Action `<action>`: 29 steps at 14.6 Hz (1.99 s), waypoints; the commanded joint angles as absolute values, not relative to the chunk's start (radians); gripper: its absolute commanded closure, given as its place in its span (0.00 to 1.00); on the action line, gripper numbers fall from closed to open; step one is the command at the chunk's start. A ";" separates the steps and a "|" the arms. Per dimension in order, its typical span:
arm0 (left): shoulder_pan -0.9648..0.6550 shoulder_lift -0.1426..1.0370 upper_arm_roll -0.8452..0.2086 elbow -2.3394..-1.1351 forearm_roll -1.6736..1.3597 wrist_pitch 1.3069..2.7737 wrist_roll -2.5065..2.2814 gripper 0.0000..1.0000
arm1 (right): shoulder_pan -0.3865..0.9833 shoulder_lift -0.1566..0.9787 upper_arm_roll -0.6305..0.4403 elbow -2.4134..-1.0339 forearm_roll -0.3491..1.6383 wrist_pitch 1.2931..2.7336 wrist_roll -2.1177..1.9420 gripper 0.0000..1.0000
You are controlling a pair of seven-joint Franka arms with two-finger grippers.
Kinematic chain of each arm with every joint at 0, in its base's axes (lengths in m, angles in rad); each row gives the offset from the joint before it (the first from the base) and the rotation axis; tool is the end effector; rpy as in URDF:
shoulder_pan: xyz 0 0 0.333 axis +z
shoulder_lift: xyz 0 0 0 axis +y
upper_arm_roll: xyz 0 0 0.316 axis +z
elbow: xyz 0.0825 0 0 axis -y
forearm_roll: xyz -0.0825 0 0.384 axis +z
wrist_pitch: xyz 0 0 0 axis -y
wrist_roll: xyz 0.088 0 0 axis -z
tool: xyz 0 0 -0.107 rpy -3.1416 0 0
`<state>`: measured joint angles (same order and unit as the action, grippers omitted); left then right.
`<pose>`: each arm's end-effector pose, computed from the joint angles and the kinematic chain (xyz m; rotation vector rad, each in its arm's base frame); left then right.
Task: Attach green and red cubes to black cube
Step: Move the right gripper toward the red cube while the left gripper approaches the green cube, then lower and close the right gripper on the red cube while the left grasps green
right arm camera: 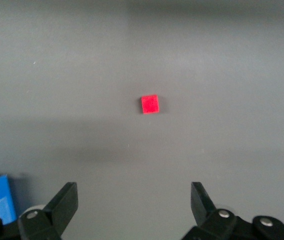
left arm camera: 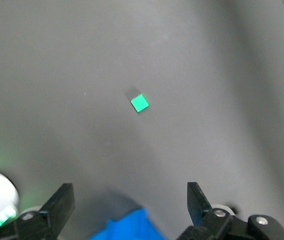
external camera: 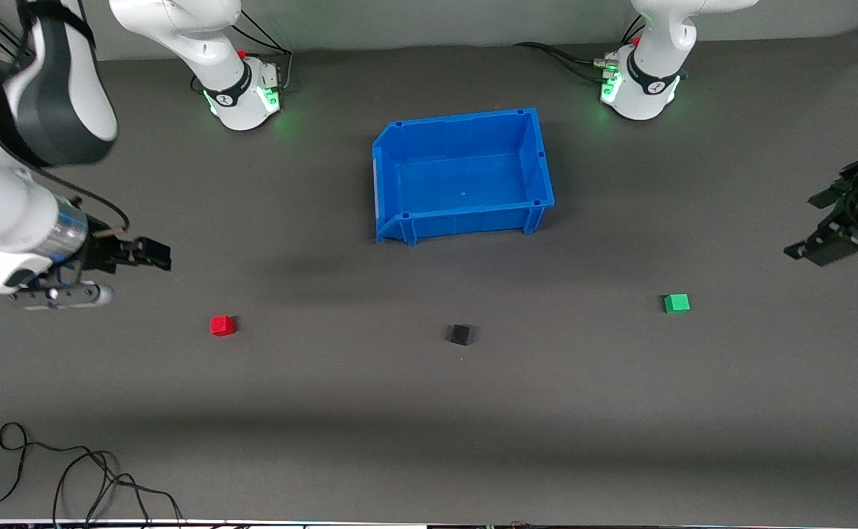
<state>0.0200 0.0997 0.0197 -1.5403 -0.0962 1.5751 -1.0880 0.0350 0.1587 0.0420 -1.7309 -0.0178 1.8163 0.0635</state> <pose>0.5832 0.0124 0.5830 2.6074 1.6551 -0.1596 0.6002 0.0436 0.4769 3.1239 0.0284 -0.1129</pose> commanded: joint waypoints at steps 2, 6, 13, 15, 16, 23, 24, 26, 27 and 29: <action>0.050 0.163 0.021 -1.491 -0.178 1.600 -1.429 0.00 | 0.038 0.199 0.034 -1.821 -0.029 1.962 0.040 0.00; 0.116 0.179 0.020 -1.546 -0.245 1.658 -1.453 0.00 | 0.035 0.296 0.032 -1.859 -0.029 2.084 0.040 0.00; 0.137 0.169 0.018 -1.869 -0.342 1.995 -1.328 0.00 | 0.035 0.445 0.014 -1.924 -0.029 2.313 0.038 0.00; 0.137 0.172 0.017 -1.984 -0.398 2.124 -1.251 0.00 | 0.035 0.481 0.014 -1.922 -0.029 2.347 0.040 0.00; 0.138 0.175 0.018 -2.032 -0.435 2.172 -1.185 0.00 | 0.034 0.497 0.014 -1.924 -0.029 2.368 0.038 0.00; 0.129 0.300 0.015 -2.149 -0.561 2.401 -1.025 0.00 | 0.023 0.566 0.014 -1.922 -0.031 2.462 0.026 0.09; 0.127 0.325 0.014 -2.149 -0.571 2.416 -1.003 0.00 | 0.021 0.571 0.014 -1.922 -0.031 2.468 0.026 0.11; 0.127 0.357 0.014 -2.160 -0.639 2.451 -0.932 0.00 | 0.020 0.580 0.014 -1.922 -0.031 2.476 0.026 0.18; 0.129 0.373 0.014 -2.166 -0.681 2.471 -0.884 0.00 | 0.020 0.581 0.014 -1.924 -0.031 2.479 0.026 0.21; 0.129 0.400 0.014 -2.169 -0.756 2.476 -0.800 0.00 | 0.020 0.583 0.014 -1.924 -0.031 2.483 0.026 0.28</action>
<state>0.1325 0.3900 0.0138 -2.1509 -0.6881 2.4538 -0.8841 0.0272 0.5777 0.0103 -1.9241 -0.0178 2.4620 0.0429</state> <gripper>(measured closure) 0.000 0.207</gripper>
